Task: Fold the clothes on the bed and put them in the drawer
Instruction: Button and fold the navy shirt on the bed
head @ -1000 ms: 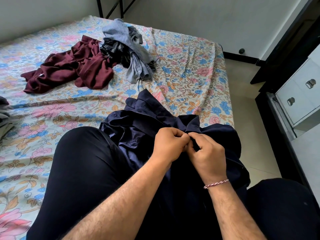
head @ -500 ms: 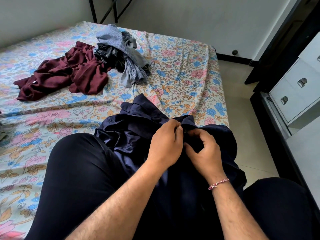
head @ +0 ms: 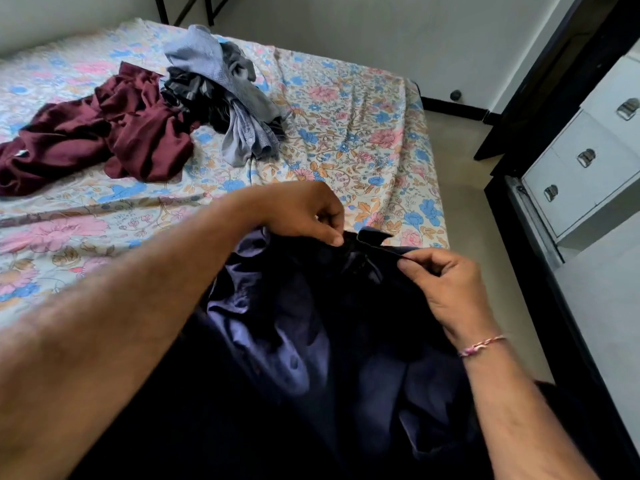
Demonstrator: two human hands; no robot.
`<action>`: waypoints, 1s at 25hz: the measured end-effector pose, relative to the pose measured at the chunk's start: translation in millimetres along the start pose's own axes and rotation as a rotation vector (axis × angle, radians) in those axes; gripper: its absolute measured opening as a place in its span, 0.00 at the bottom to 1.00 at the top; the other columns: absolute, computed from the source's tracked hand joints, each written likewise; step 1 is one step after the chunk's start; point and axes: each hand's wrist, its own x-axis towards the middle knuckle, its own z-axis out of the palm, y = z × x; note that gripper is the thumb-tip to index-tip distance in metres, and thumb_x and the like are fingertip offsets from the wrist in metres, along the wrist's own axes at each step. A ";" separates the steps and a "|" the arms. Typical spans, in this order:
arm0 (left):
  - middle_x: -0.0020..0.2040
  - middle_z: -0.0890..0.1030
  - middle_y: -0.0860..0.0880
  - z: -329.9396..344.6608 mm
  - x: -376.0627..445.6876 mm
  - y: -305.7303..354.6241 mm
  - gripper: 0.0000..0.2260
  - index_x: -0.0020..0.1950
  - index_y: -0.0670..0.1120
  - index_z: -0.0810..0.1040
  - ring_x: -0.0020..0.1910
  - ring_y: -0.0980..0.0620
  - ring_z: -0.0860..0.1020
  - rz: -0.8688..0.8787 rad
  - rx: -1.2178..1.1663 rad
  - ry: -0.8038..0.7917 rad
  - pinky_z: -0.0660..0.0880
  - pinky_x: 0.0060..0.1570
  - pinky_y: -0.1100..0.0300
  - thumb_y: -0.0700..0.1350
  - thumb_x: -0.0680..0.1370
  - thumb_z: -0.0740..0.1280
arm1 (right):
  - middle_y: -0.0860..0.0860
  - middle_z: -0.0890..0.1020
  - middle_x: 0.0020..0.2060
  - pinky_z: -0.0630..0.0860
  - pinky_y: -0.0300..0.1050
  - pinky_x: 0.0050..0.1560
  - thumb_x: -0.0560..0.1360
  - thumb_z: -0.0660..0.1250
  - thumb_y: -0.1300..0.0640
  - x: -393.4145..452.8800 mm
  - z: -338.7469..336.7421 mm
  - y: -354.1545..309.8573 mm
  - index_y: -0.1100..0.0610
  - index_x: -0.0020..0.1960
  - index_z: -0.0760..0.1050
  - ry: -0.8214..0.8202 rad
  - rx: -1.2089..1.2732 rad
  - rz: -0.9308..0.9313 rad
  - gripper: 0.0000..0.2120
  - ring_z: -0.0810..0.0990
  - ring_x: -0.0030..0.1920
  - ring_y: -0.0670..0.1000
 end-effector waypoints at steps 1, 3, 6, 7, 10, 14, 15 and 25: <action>0.39 0.84 0.56 -14.2 1.2 -8.1 0.04 0.48 0.49 0.85 0.36 0.63 0.77 -0.015 0.040 -0.046 0.71 0.39 0.70 0.49 0.79 0.75 | 0.47 0.86 0.36 0.76 0.39 0.42 0.70 0.80 0.58 13.6 -9.5 -5.0 0.54 0.41 0.85 -0.061 0.017 0.039 0.04 0.79 0.36 0.44; 0.44 0.86 0.56 -40.9 9.6 -19.6 0.03 0.52 0.50 0.86 0.41 0.62 0.80 -0.045 0.066 -0.079 0.74 0.44 0.69 0.48 0.80 0.74 | 0.52 0.84 0.35 0.76 0.39 0.40 0.66 0.80 0.51 44.8 -24.0 -23.5 0.57 0.40 0.84 -0.190 0.028 0.100 0.10 0.78 0.35 0.45; 0.49 0.87 0.53 -100.4 39.7 -19.7 0.08 0.59 0.47 0.87 0.47 0.61 0.82 -0.111 0.121 0.283 0.76 0.53 0.69 0.41 0.82 0.69 | 0.51 0.82 0.34 0.75 0.37 0.38 0.73 0.78 0.56 110.8 -36.1 -69.4 0.57 0.40 0.83 -0.007 -0.203 -0.045 0.07 0.76 0.31 0.40; 0.49 0.88 0.50 -118.8 47.3 -14.8 0.09 0.58 0.46 0.87 0.49 0.56 0.83 -0.143 0.151 0.484 0.76 0.55 0.65 0.40 0.82 0.68 | 0.48 0.82 0.33 0.76 0.39 0.39 0.76 0.76 0.56 130.4 -38.4 -84.9 0.55 0.41 0.82 0.184 -0.346 -0.147 0.07 0.78 0.32 0.40; 0.49 0.87 0.48 -125.3 55.8 -4.9 0.08 0.56 0.47 0.87 0.48 0.49 0.83 -0.109 0.217 0.843 0.72 0.50 0.60 0.43 0.81 0.69 | 0.48 0.85 0.36 0.80 0.48 0.43 0.76 0.75 0.52 137.9 -27.9 -107.0 0.54 0.42 0.83 0.468 -0.416 -0.302 0.07 0.83 0.39 0.50; 0.57 0.83 0.46 -43.4 60.9 -30.9 0.19 0.68 0.51 0.80 0.57 0.43 0.80 -0.028 0.350 0.467 0.76 0.56 0.52 0.54 0.79 0.67 | 0.45 0.85 0.35 0.79 0.49 0.39 0.74 0.77 0.49 90.5 -0.2 -47.7 0.52 0.41 0.82 0.360 -0.446 -0.242 0.08 0.84 0.38 0.51; 0.61 0.80 0.46 -17.7 64.8 -38.8 0.24 0.73 0.51 0.76 0.61 0.42 0.77 -0.036 0.453 0.375 0.76 0.59 0.48 0.57 0.78 0.67 | 0.44 0.84 0.34 0.78 0.47 0.39 0.74 0.77 0.49 77.7 2.5 -30.3 0.51 0.41 0.82 0.345 -0.441 -0.205 0.08 0.84 0.38 0.51; 0.59 0.80 0.51 70.5 88.1 -51.2 0.19 0.65 0.53 0.81 0.62 0.45 0.73 -0.206 0.569 0.502 0.69 0.63 0.46 0.44 0.74 0.66 | 0.38 0.81 0.31 0.71 0.29 0.35 0.74 0.78 0.53 15.7 -4.6 26.9 0.48 0.37 0.81 0.204 -0.296 0.040 0.09 0.80 0.34 0.40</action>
